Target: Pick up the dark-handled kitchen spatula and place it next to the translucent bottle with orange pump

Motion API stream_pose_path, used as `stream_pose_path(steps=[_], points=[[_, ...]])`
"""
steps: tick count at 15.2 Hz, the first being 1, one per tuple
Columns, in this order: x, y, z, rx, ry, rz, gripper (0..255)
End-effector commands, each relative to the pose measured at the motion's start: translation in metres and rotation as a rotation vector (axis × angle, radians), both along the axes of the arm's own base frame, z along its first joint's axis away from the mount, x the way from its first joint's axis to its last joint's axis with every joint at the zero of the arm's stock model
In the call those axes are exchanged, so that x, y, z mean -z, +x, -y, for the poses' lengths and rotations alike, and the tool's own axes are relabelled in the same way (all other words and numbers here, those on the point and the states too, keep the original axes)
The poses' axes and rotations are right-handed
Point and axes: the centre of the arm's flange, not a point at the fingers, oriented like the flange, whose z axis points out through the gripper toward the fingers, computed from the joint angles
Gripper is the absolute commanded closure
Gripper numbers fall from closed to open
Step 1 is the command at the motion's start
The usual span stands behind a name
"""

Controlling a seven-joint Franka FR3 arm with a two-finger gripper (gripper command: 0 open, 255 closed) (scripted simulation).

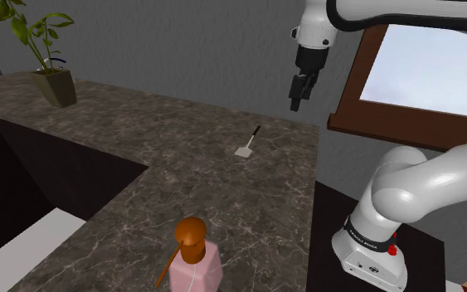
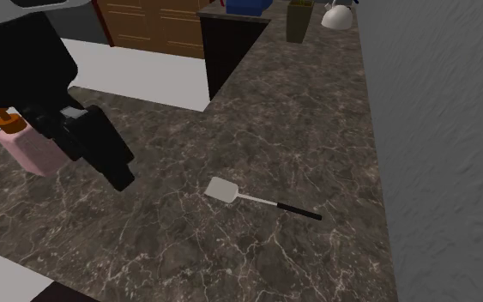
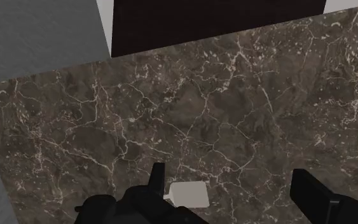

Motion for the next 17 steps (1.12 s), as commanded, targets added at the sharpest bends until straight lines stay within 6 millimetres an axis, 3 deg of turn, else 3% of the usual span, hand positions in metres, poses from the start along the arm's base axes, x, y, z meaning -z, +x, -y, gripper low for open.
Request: stream_pose_path(steps=[1, 9, 17], points=[[0.000, 0.000, 0.000, 0.000, 0.000, 0.000, 0], [0.069, 0.079, -0.002, 0.397, 0.008, 0.021, 0], [0.137, 0.155, 0.026, 0.794, 0.016, 0.042, 0]])
